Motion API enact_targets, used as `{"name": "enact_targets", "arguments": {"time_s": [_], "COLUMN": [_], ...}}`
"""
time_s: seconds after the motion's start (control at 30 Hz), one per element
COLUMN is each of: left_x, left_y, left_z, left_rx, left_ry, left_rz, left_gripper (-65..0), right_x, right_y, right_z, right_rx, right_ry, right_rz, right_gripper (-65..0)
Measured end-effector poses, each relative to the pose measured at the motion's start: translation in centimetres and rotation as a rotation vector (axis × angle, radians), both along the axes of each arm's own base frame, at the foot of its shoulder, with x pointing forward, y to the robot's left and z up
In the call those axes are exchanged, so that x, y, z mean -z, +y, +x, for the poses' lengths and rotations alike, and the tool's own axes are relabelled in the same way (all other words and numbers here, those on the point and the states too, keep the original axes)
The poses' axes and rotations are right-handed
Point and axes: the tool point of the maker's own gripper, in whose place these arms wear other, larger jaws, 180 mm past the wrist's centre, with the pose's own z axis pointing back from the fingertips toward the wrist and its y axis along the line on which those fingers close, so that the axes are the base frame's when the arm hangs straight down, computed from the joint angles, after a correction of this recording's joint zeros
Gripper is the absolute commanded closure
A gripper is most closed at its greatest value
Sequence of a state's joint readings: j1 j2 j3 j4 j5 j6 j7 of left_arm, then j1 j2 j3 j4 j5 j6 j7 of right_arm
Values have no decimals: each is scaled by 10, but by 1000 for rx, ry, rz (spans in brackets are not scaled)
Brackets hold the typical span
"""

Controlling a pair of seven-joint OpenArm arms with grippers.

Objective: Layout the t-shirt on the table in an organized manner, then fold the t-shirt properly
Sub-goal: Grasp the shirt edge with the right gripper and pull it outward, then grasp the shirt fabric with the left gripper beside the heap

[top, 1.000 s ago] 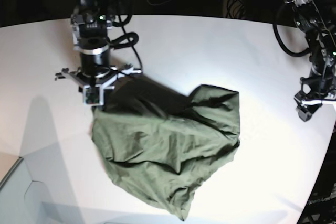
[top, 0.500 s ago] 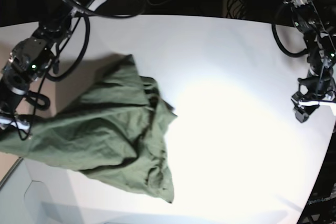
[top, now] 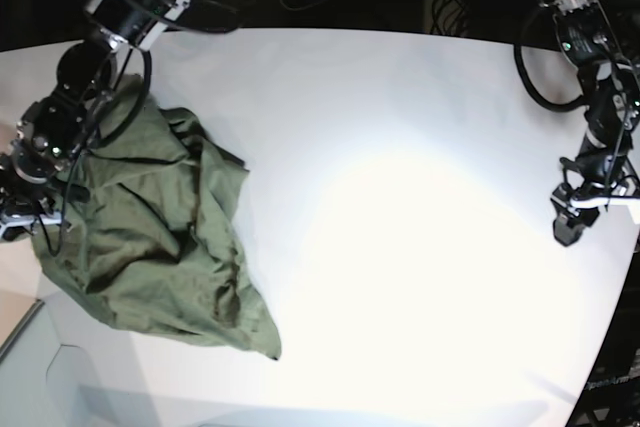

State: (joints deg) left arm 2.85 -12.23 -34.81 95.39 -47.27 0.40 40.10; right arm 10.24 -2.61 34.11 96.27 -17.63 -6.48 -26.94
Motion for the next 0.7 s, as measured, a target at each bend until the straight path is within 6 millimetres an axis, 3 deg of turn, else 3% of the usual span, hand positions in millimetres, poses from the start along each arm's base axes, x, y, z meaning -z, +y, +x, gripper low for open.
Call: {"name": "enact_targets", "arguments": {"time_s": [0.17,0.27,0.37,0.43,0.53,0.7], "left_x": [1,2,8,18,30,14], "left_y": [0,-4,-33,-73,-148,-280], "left_z": [0,1,9,15,20,37], "left_rx": [0,10,90,188,337,632], "left_ry": [1,3,20,37,58,13], "left_rz": [-4,-5,-7,-19,-85,-69], "left_gripper": [-343,-343,-343,-354,-415,-443], "right_x": [0,3,0,-1,-2,-12], "right_y": [-17,-32,-47,-49,-51,-53], "right_z": [-19,-35,-57,-69,-77,-84], "right_rx": [69,128,198,238,269,293], "right_ry": [-7,-6,-13,-35,-49,-72], "right_rz": [9,18,14,24,33,27], "right_gripper": [-473,-502,-501,-501,-501,-502]}}
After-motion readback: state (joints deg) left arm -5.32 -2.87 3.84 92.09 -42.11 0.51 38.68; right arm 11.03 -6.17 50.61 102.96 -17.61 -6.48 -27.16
